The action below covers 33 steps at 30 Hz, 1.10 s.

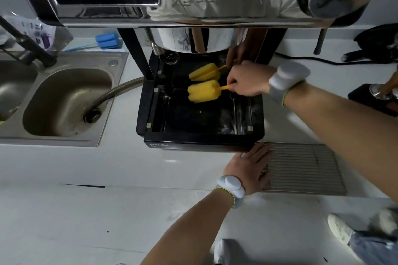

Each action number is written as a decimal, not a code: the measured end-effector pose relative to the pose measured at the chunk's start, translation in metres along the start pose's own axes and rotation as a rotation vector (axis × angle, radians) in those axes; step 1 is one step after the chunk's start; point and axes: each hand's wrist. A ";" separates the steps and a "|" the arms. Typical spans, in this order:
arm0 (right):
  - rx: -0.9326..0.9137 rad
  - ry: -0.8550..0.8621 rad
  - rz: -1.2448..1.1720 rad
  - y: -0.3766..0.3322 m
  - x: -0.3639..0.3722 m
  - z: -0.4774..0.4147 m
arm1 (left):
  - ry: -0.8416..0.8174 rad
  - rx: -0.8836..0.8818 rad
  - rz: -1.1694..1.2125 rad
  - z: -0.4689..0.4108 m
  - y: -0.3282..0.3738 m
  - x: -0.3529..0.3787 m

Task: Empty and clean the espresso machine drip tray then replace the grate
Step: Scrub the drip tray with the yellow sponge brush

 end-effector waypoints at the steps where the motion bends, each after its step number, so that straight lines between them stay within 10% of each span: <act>1: -0.002 -0.057 -0.011 -0.004 0.005 0.002 | 0.000 0.001 0.000 0.000 0.000 0.000; 7: -0.022 -0.493 0.073 0.025 -0.022 0.018 | 0.020 0.011 0.024 -0.001 -0.002 0.003; 13: 0.071 -0.015 0.200 0.011 -0.027 0.015 | 0.045 0.014 0.027 -0.001 -0.003 0.005; 22: 0.047 -0.455 0.170 0.019 -0.026 0.040 | 0.043 0.029 0.019 0.000 -0.003 0.004; 28: 0.079 -0.019 0.210 0.001 -0.030 0.032 | 0.061 0.030 0.014 0.000 -0.002 0.001; 33: 0.082 -0.023 0.332 -0.017 0.002 0.051 | 0.060 0.030 0.011 0.001 -0.003 0.004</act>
Point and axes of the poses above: each hand's wrist, its own z-axis away from the middle knuckle, its own x-axis out of the palm, y = z × x, and after that the axes turned 11 degrees about z, right-handed
